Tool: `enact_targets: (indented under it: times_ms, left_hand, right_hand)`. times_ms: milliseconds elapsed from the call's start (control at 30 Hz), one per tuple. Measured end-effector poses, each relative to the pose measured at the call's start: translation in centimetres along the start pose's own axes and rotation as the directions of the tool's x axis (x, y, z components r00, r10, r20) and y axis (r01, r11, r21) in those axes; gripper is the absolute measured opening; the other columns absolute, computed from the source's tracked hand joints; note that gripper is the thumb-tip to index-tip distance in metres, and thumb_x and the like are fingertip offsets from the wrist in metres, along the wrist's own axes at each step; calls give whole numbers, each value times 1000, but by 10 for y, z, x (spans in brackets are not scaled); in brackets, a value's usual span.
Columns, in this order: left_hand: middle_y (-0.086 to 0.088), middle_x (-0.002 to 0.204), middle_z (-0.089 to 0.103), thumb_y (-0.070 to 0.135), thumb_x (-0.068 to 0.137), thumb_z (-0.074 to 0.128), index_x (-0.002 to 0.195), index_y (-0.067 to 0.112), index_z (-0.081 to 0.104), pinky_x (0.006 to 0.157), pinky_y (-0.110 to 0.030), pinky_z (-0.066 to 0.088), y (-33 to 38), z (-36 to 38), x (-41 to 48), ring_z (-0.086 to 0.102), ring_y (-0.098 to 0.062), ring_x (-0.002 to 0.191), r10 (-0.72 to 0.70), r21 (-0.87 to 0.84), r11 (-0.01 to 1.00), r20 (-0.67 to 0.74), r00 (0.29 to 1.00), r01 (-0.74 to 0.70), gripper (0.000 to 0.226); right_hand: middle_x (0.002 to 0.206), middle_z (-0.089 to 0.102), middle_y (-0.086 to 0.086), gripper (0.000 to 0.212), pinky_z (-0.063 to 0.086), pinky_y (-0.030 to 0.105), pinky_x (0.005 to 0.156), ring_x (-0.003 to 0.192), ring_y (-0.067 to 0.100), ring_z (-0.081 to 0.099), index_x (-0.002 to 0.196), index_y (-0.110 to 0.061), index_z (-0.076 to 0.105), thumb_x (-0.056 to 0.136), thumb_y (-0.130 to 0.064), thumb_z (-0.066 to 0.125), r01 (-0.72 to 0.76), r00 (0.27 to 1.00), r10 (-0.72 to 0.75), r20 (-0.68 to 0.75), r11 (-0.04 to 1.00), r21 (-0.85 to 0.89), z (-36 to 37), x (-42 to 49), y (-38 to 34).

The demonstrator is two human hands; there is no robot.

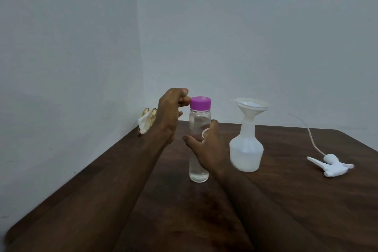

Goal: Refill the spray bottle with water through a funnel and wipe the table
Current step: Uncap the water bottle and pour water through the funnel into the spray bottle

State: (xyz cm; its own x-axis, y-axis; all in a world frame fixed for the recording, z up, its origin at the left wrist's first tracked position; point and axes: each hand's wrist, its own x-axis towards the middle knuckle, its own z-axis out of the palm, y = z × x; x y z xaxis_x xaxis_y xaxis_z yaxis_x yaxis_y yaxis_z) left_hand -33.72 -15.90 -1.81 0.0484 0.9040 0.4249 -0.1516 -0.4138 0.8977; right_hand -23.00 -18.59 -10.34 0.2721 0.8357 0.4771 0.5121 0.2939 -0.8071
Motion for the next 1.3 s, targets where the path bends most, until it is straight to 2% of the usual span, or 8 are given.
enact_targets:
  times_ms: [133,333,533,733,933,1100,1200,1300]
  left_hand:
    - [-1,111,67,52,73,50,109,26,61,93,-45,46,2,8,-3,61,-21,108,-45,-19,999,176,983,49,46]
    - [-1,83,66,52,72,48,103,15,61,80,-38,46,1,6,0,61,-17,85,15,-20,1000,-57,998,-16,50]
    - [13,88,75,53,74,49,104,30,56,88,-41,49,-1,10,-2,66,-16,98,6,-90,996,152,988,8,39]
    - [1,82,68,49,74,49,101,19,61,82,-39,49,1,10,0,63,-16,88,39,-96,994,-66,997,-45,43]
    - [10,89,71,51,84,50,104,32,57,86,-41,51,-2,13,-2,65,-17,96,-11,-99,995,130,991,24,29]
    - [-3,91,71,45,80,53,102,23,60,85,-40,49,-1,11,-4,65,-17,92,27,-122,992,-64,998,-34,32]
    - [-2,104,67,42,71,54,107,24,60,81,-36,50,-1,12,-5,63,-14,95,12,-100,995,62,998,-6,41]
    - [-2,110,63,31,69,58,119,24,58,75,-31,54,-2,17,-7,63,-16,94,-6,-19,1000,219,976,10,51]
  right_hand:
    - [108,47,-12,61,29,3,59,90,4,51,114,-34,26,82,-42,77,-7,1000,7,-1,1000,-22,1,2,0]
    - [110,46,-13,60,30,4,60,91,4,50,119,-32,31,81,-43,77,-6,1000,5,-3,1000,-19,1,0,1]
    - [107,47,-13,61,28,2,58,80,-2,49,114,-35,26,82,-42,77,-3,1000,3,-12,1000,-19,3,0,1]
    - [115,47,-13,65,33,6,66,95,4,48,129,-26,35,82,-43,77,-15,1000,15,-21,1000,-20,5,0,3]
    - [110,48,-13,60,31,4,62,89,2,50,119,-32,31,82,-42,77,-13,999,12,-31,1000,-23,5,-1,3]
    - [132,54,-3,68,42,19,80,101,7,49,133,-25,34,83,-41,77,-20,1000,21,-23,1000,13,6,-1,4]
    - [127,56,-2,66,44,19,81,102,12,57,131,-24,35,83,-41,77,-21,999,22,-25,1000,9,7,-1,4]
    - [110,52,-10,59,36,7,65,88,5,53,120,-29,34,82,-44,77,-17,999,16,-37,999,-35,6,0,5]
